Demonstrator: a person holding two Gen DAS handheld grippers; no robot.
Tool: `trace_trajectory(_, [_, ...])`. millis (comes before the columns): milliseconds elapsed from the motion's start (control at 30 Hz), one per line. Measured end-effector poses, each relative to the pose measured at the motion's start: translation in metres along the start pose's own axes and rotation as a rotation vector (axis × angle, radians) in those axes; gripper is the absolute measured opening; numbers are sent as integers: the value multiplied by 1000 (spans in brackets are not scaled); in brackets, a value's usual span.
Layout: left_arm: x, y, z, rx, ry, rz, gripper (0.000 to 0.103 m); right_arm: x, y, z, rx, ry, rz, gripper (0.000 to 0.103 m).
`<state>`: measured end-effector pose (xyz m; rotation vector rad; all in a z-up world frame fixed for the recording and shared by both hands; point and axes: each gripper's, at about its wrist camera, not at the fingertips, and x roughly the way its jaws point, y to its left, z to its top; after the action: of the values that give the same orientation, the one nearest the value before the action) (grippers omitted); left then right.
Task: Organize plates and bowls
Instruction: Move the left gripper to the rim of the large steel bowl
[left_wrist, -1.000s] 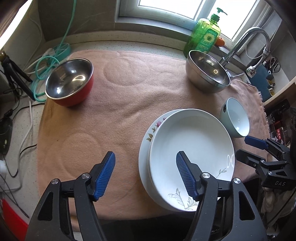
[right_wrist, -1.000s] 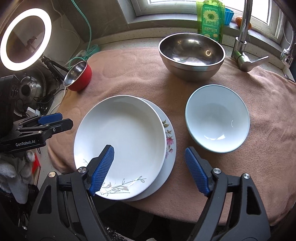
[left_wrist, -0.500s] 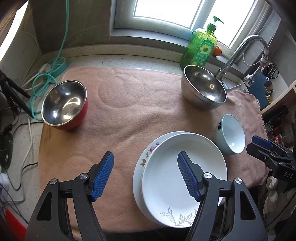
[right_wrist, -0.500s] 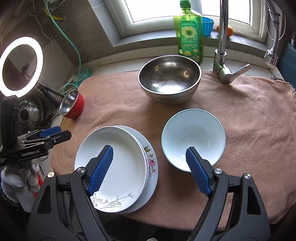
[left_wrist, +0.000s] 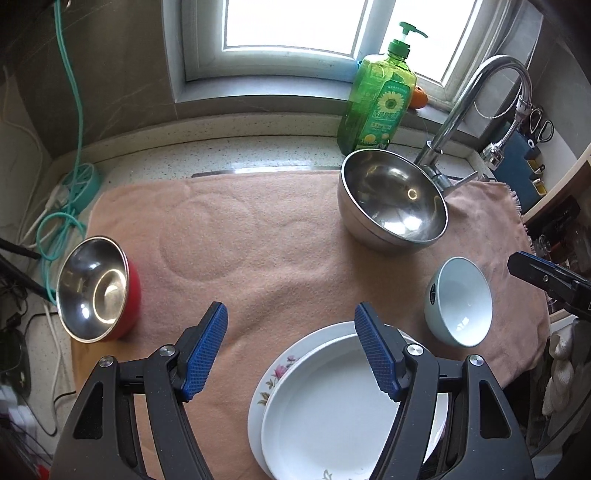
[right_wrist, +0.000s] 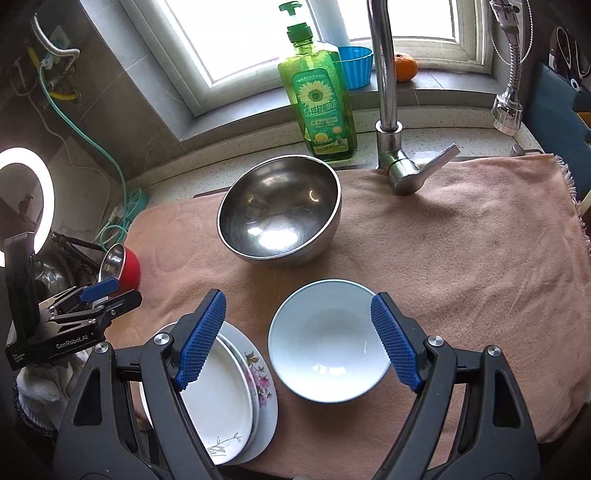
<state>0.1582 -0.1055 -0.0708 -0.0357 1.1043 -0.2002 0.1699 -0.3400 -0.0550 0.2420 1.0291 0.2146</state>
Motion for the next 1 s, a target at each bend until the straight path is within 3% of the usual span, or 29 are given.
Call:
trace_trajectory(267, [22,9,33,-80,16,-87,71,19,-18,24,59,1,-2,83])
trace_trajectory(900, [74,-7,83,-59,83,-115,69,64,-47,63,168,65,52,82])
trace_trajectory(1000, [78,-10,88,-60,86,-123,68,70,-50,66,176,75,57,75])
